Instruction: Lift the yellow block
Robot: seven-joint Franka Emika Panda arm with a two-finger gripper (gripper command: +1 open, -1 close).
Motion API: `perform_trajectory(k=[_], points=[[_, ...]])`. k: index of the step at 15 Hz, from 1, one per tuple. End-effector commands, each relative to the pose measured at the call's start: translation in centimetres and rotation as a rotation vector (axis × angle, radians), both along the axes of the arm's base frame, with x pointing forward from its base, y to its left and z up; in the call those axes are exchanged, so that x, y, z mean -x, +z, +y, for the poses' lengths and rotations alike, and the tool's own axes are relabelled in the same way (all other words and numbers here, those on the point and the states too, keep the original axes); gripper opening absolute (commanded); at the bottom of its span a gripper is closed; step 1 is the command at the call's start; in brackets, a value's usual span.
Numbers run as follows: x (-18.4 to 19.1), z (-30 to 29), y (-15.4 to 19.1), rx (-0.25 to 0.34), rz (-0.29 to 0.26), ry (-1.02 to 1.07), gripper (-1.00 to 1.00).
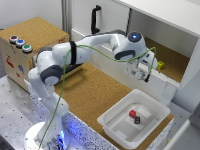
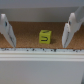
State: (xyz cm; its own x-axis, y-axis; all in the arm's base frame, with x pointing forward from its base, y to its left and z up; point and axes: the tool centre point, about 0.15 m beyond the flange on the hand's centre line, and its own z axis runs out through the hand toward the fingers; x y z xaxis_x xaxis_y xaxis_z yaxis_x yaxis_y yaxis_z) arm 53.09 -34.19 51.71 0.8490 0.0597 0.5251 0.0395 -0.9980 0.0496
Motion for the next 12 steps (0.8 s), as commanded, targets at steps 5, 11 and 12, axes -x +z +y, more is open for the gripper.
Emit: perform_trajectory(k=[5,11,12], points=[[-9.4,-3.3,-1.9,-0.175,-0.004,0.053,1.00],[-11.5,-1.1,-2.2,-0.147,-0.011,0.062,1.00],[-12.0,-0.9,-1.8,-0.128,-0.016,0.058,1.00]])
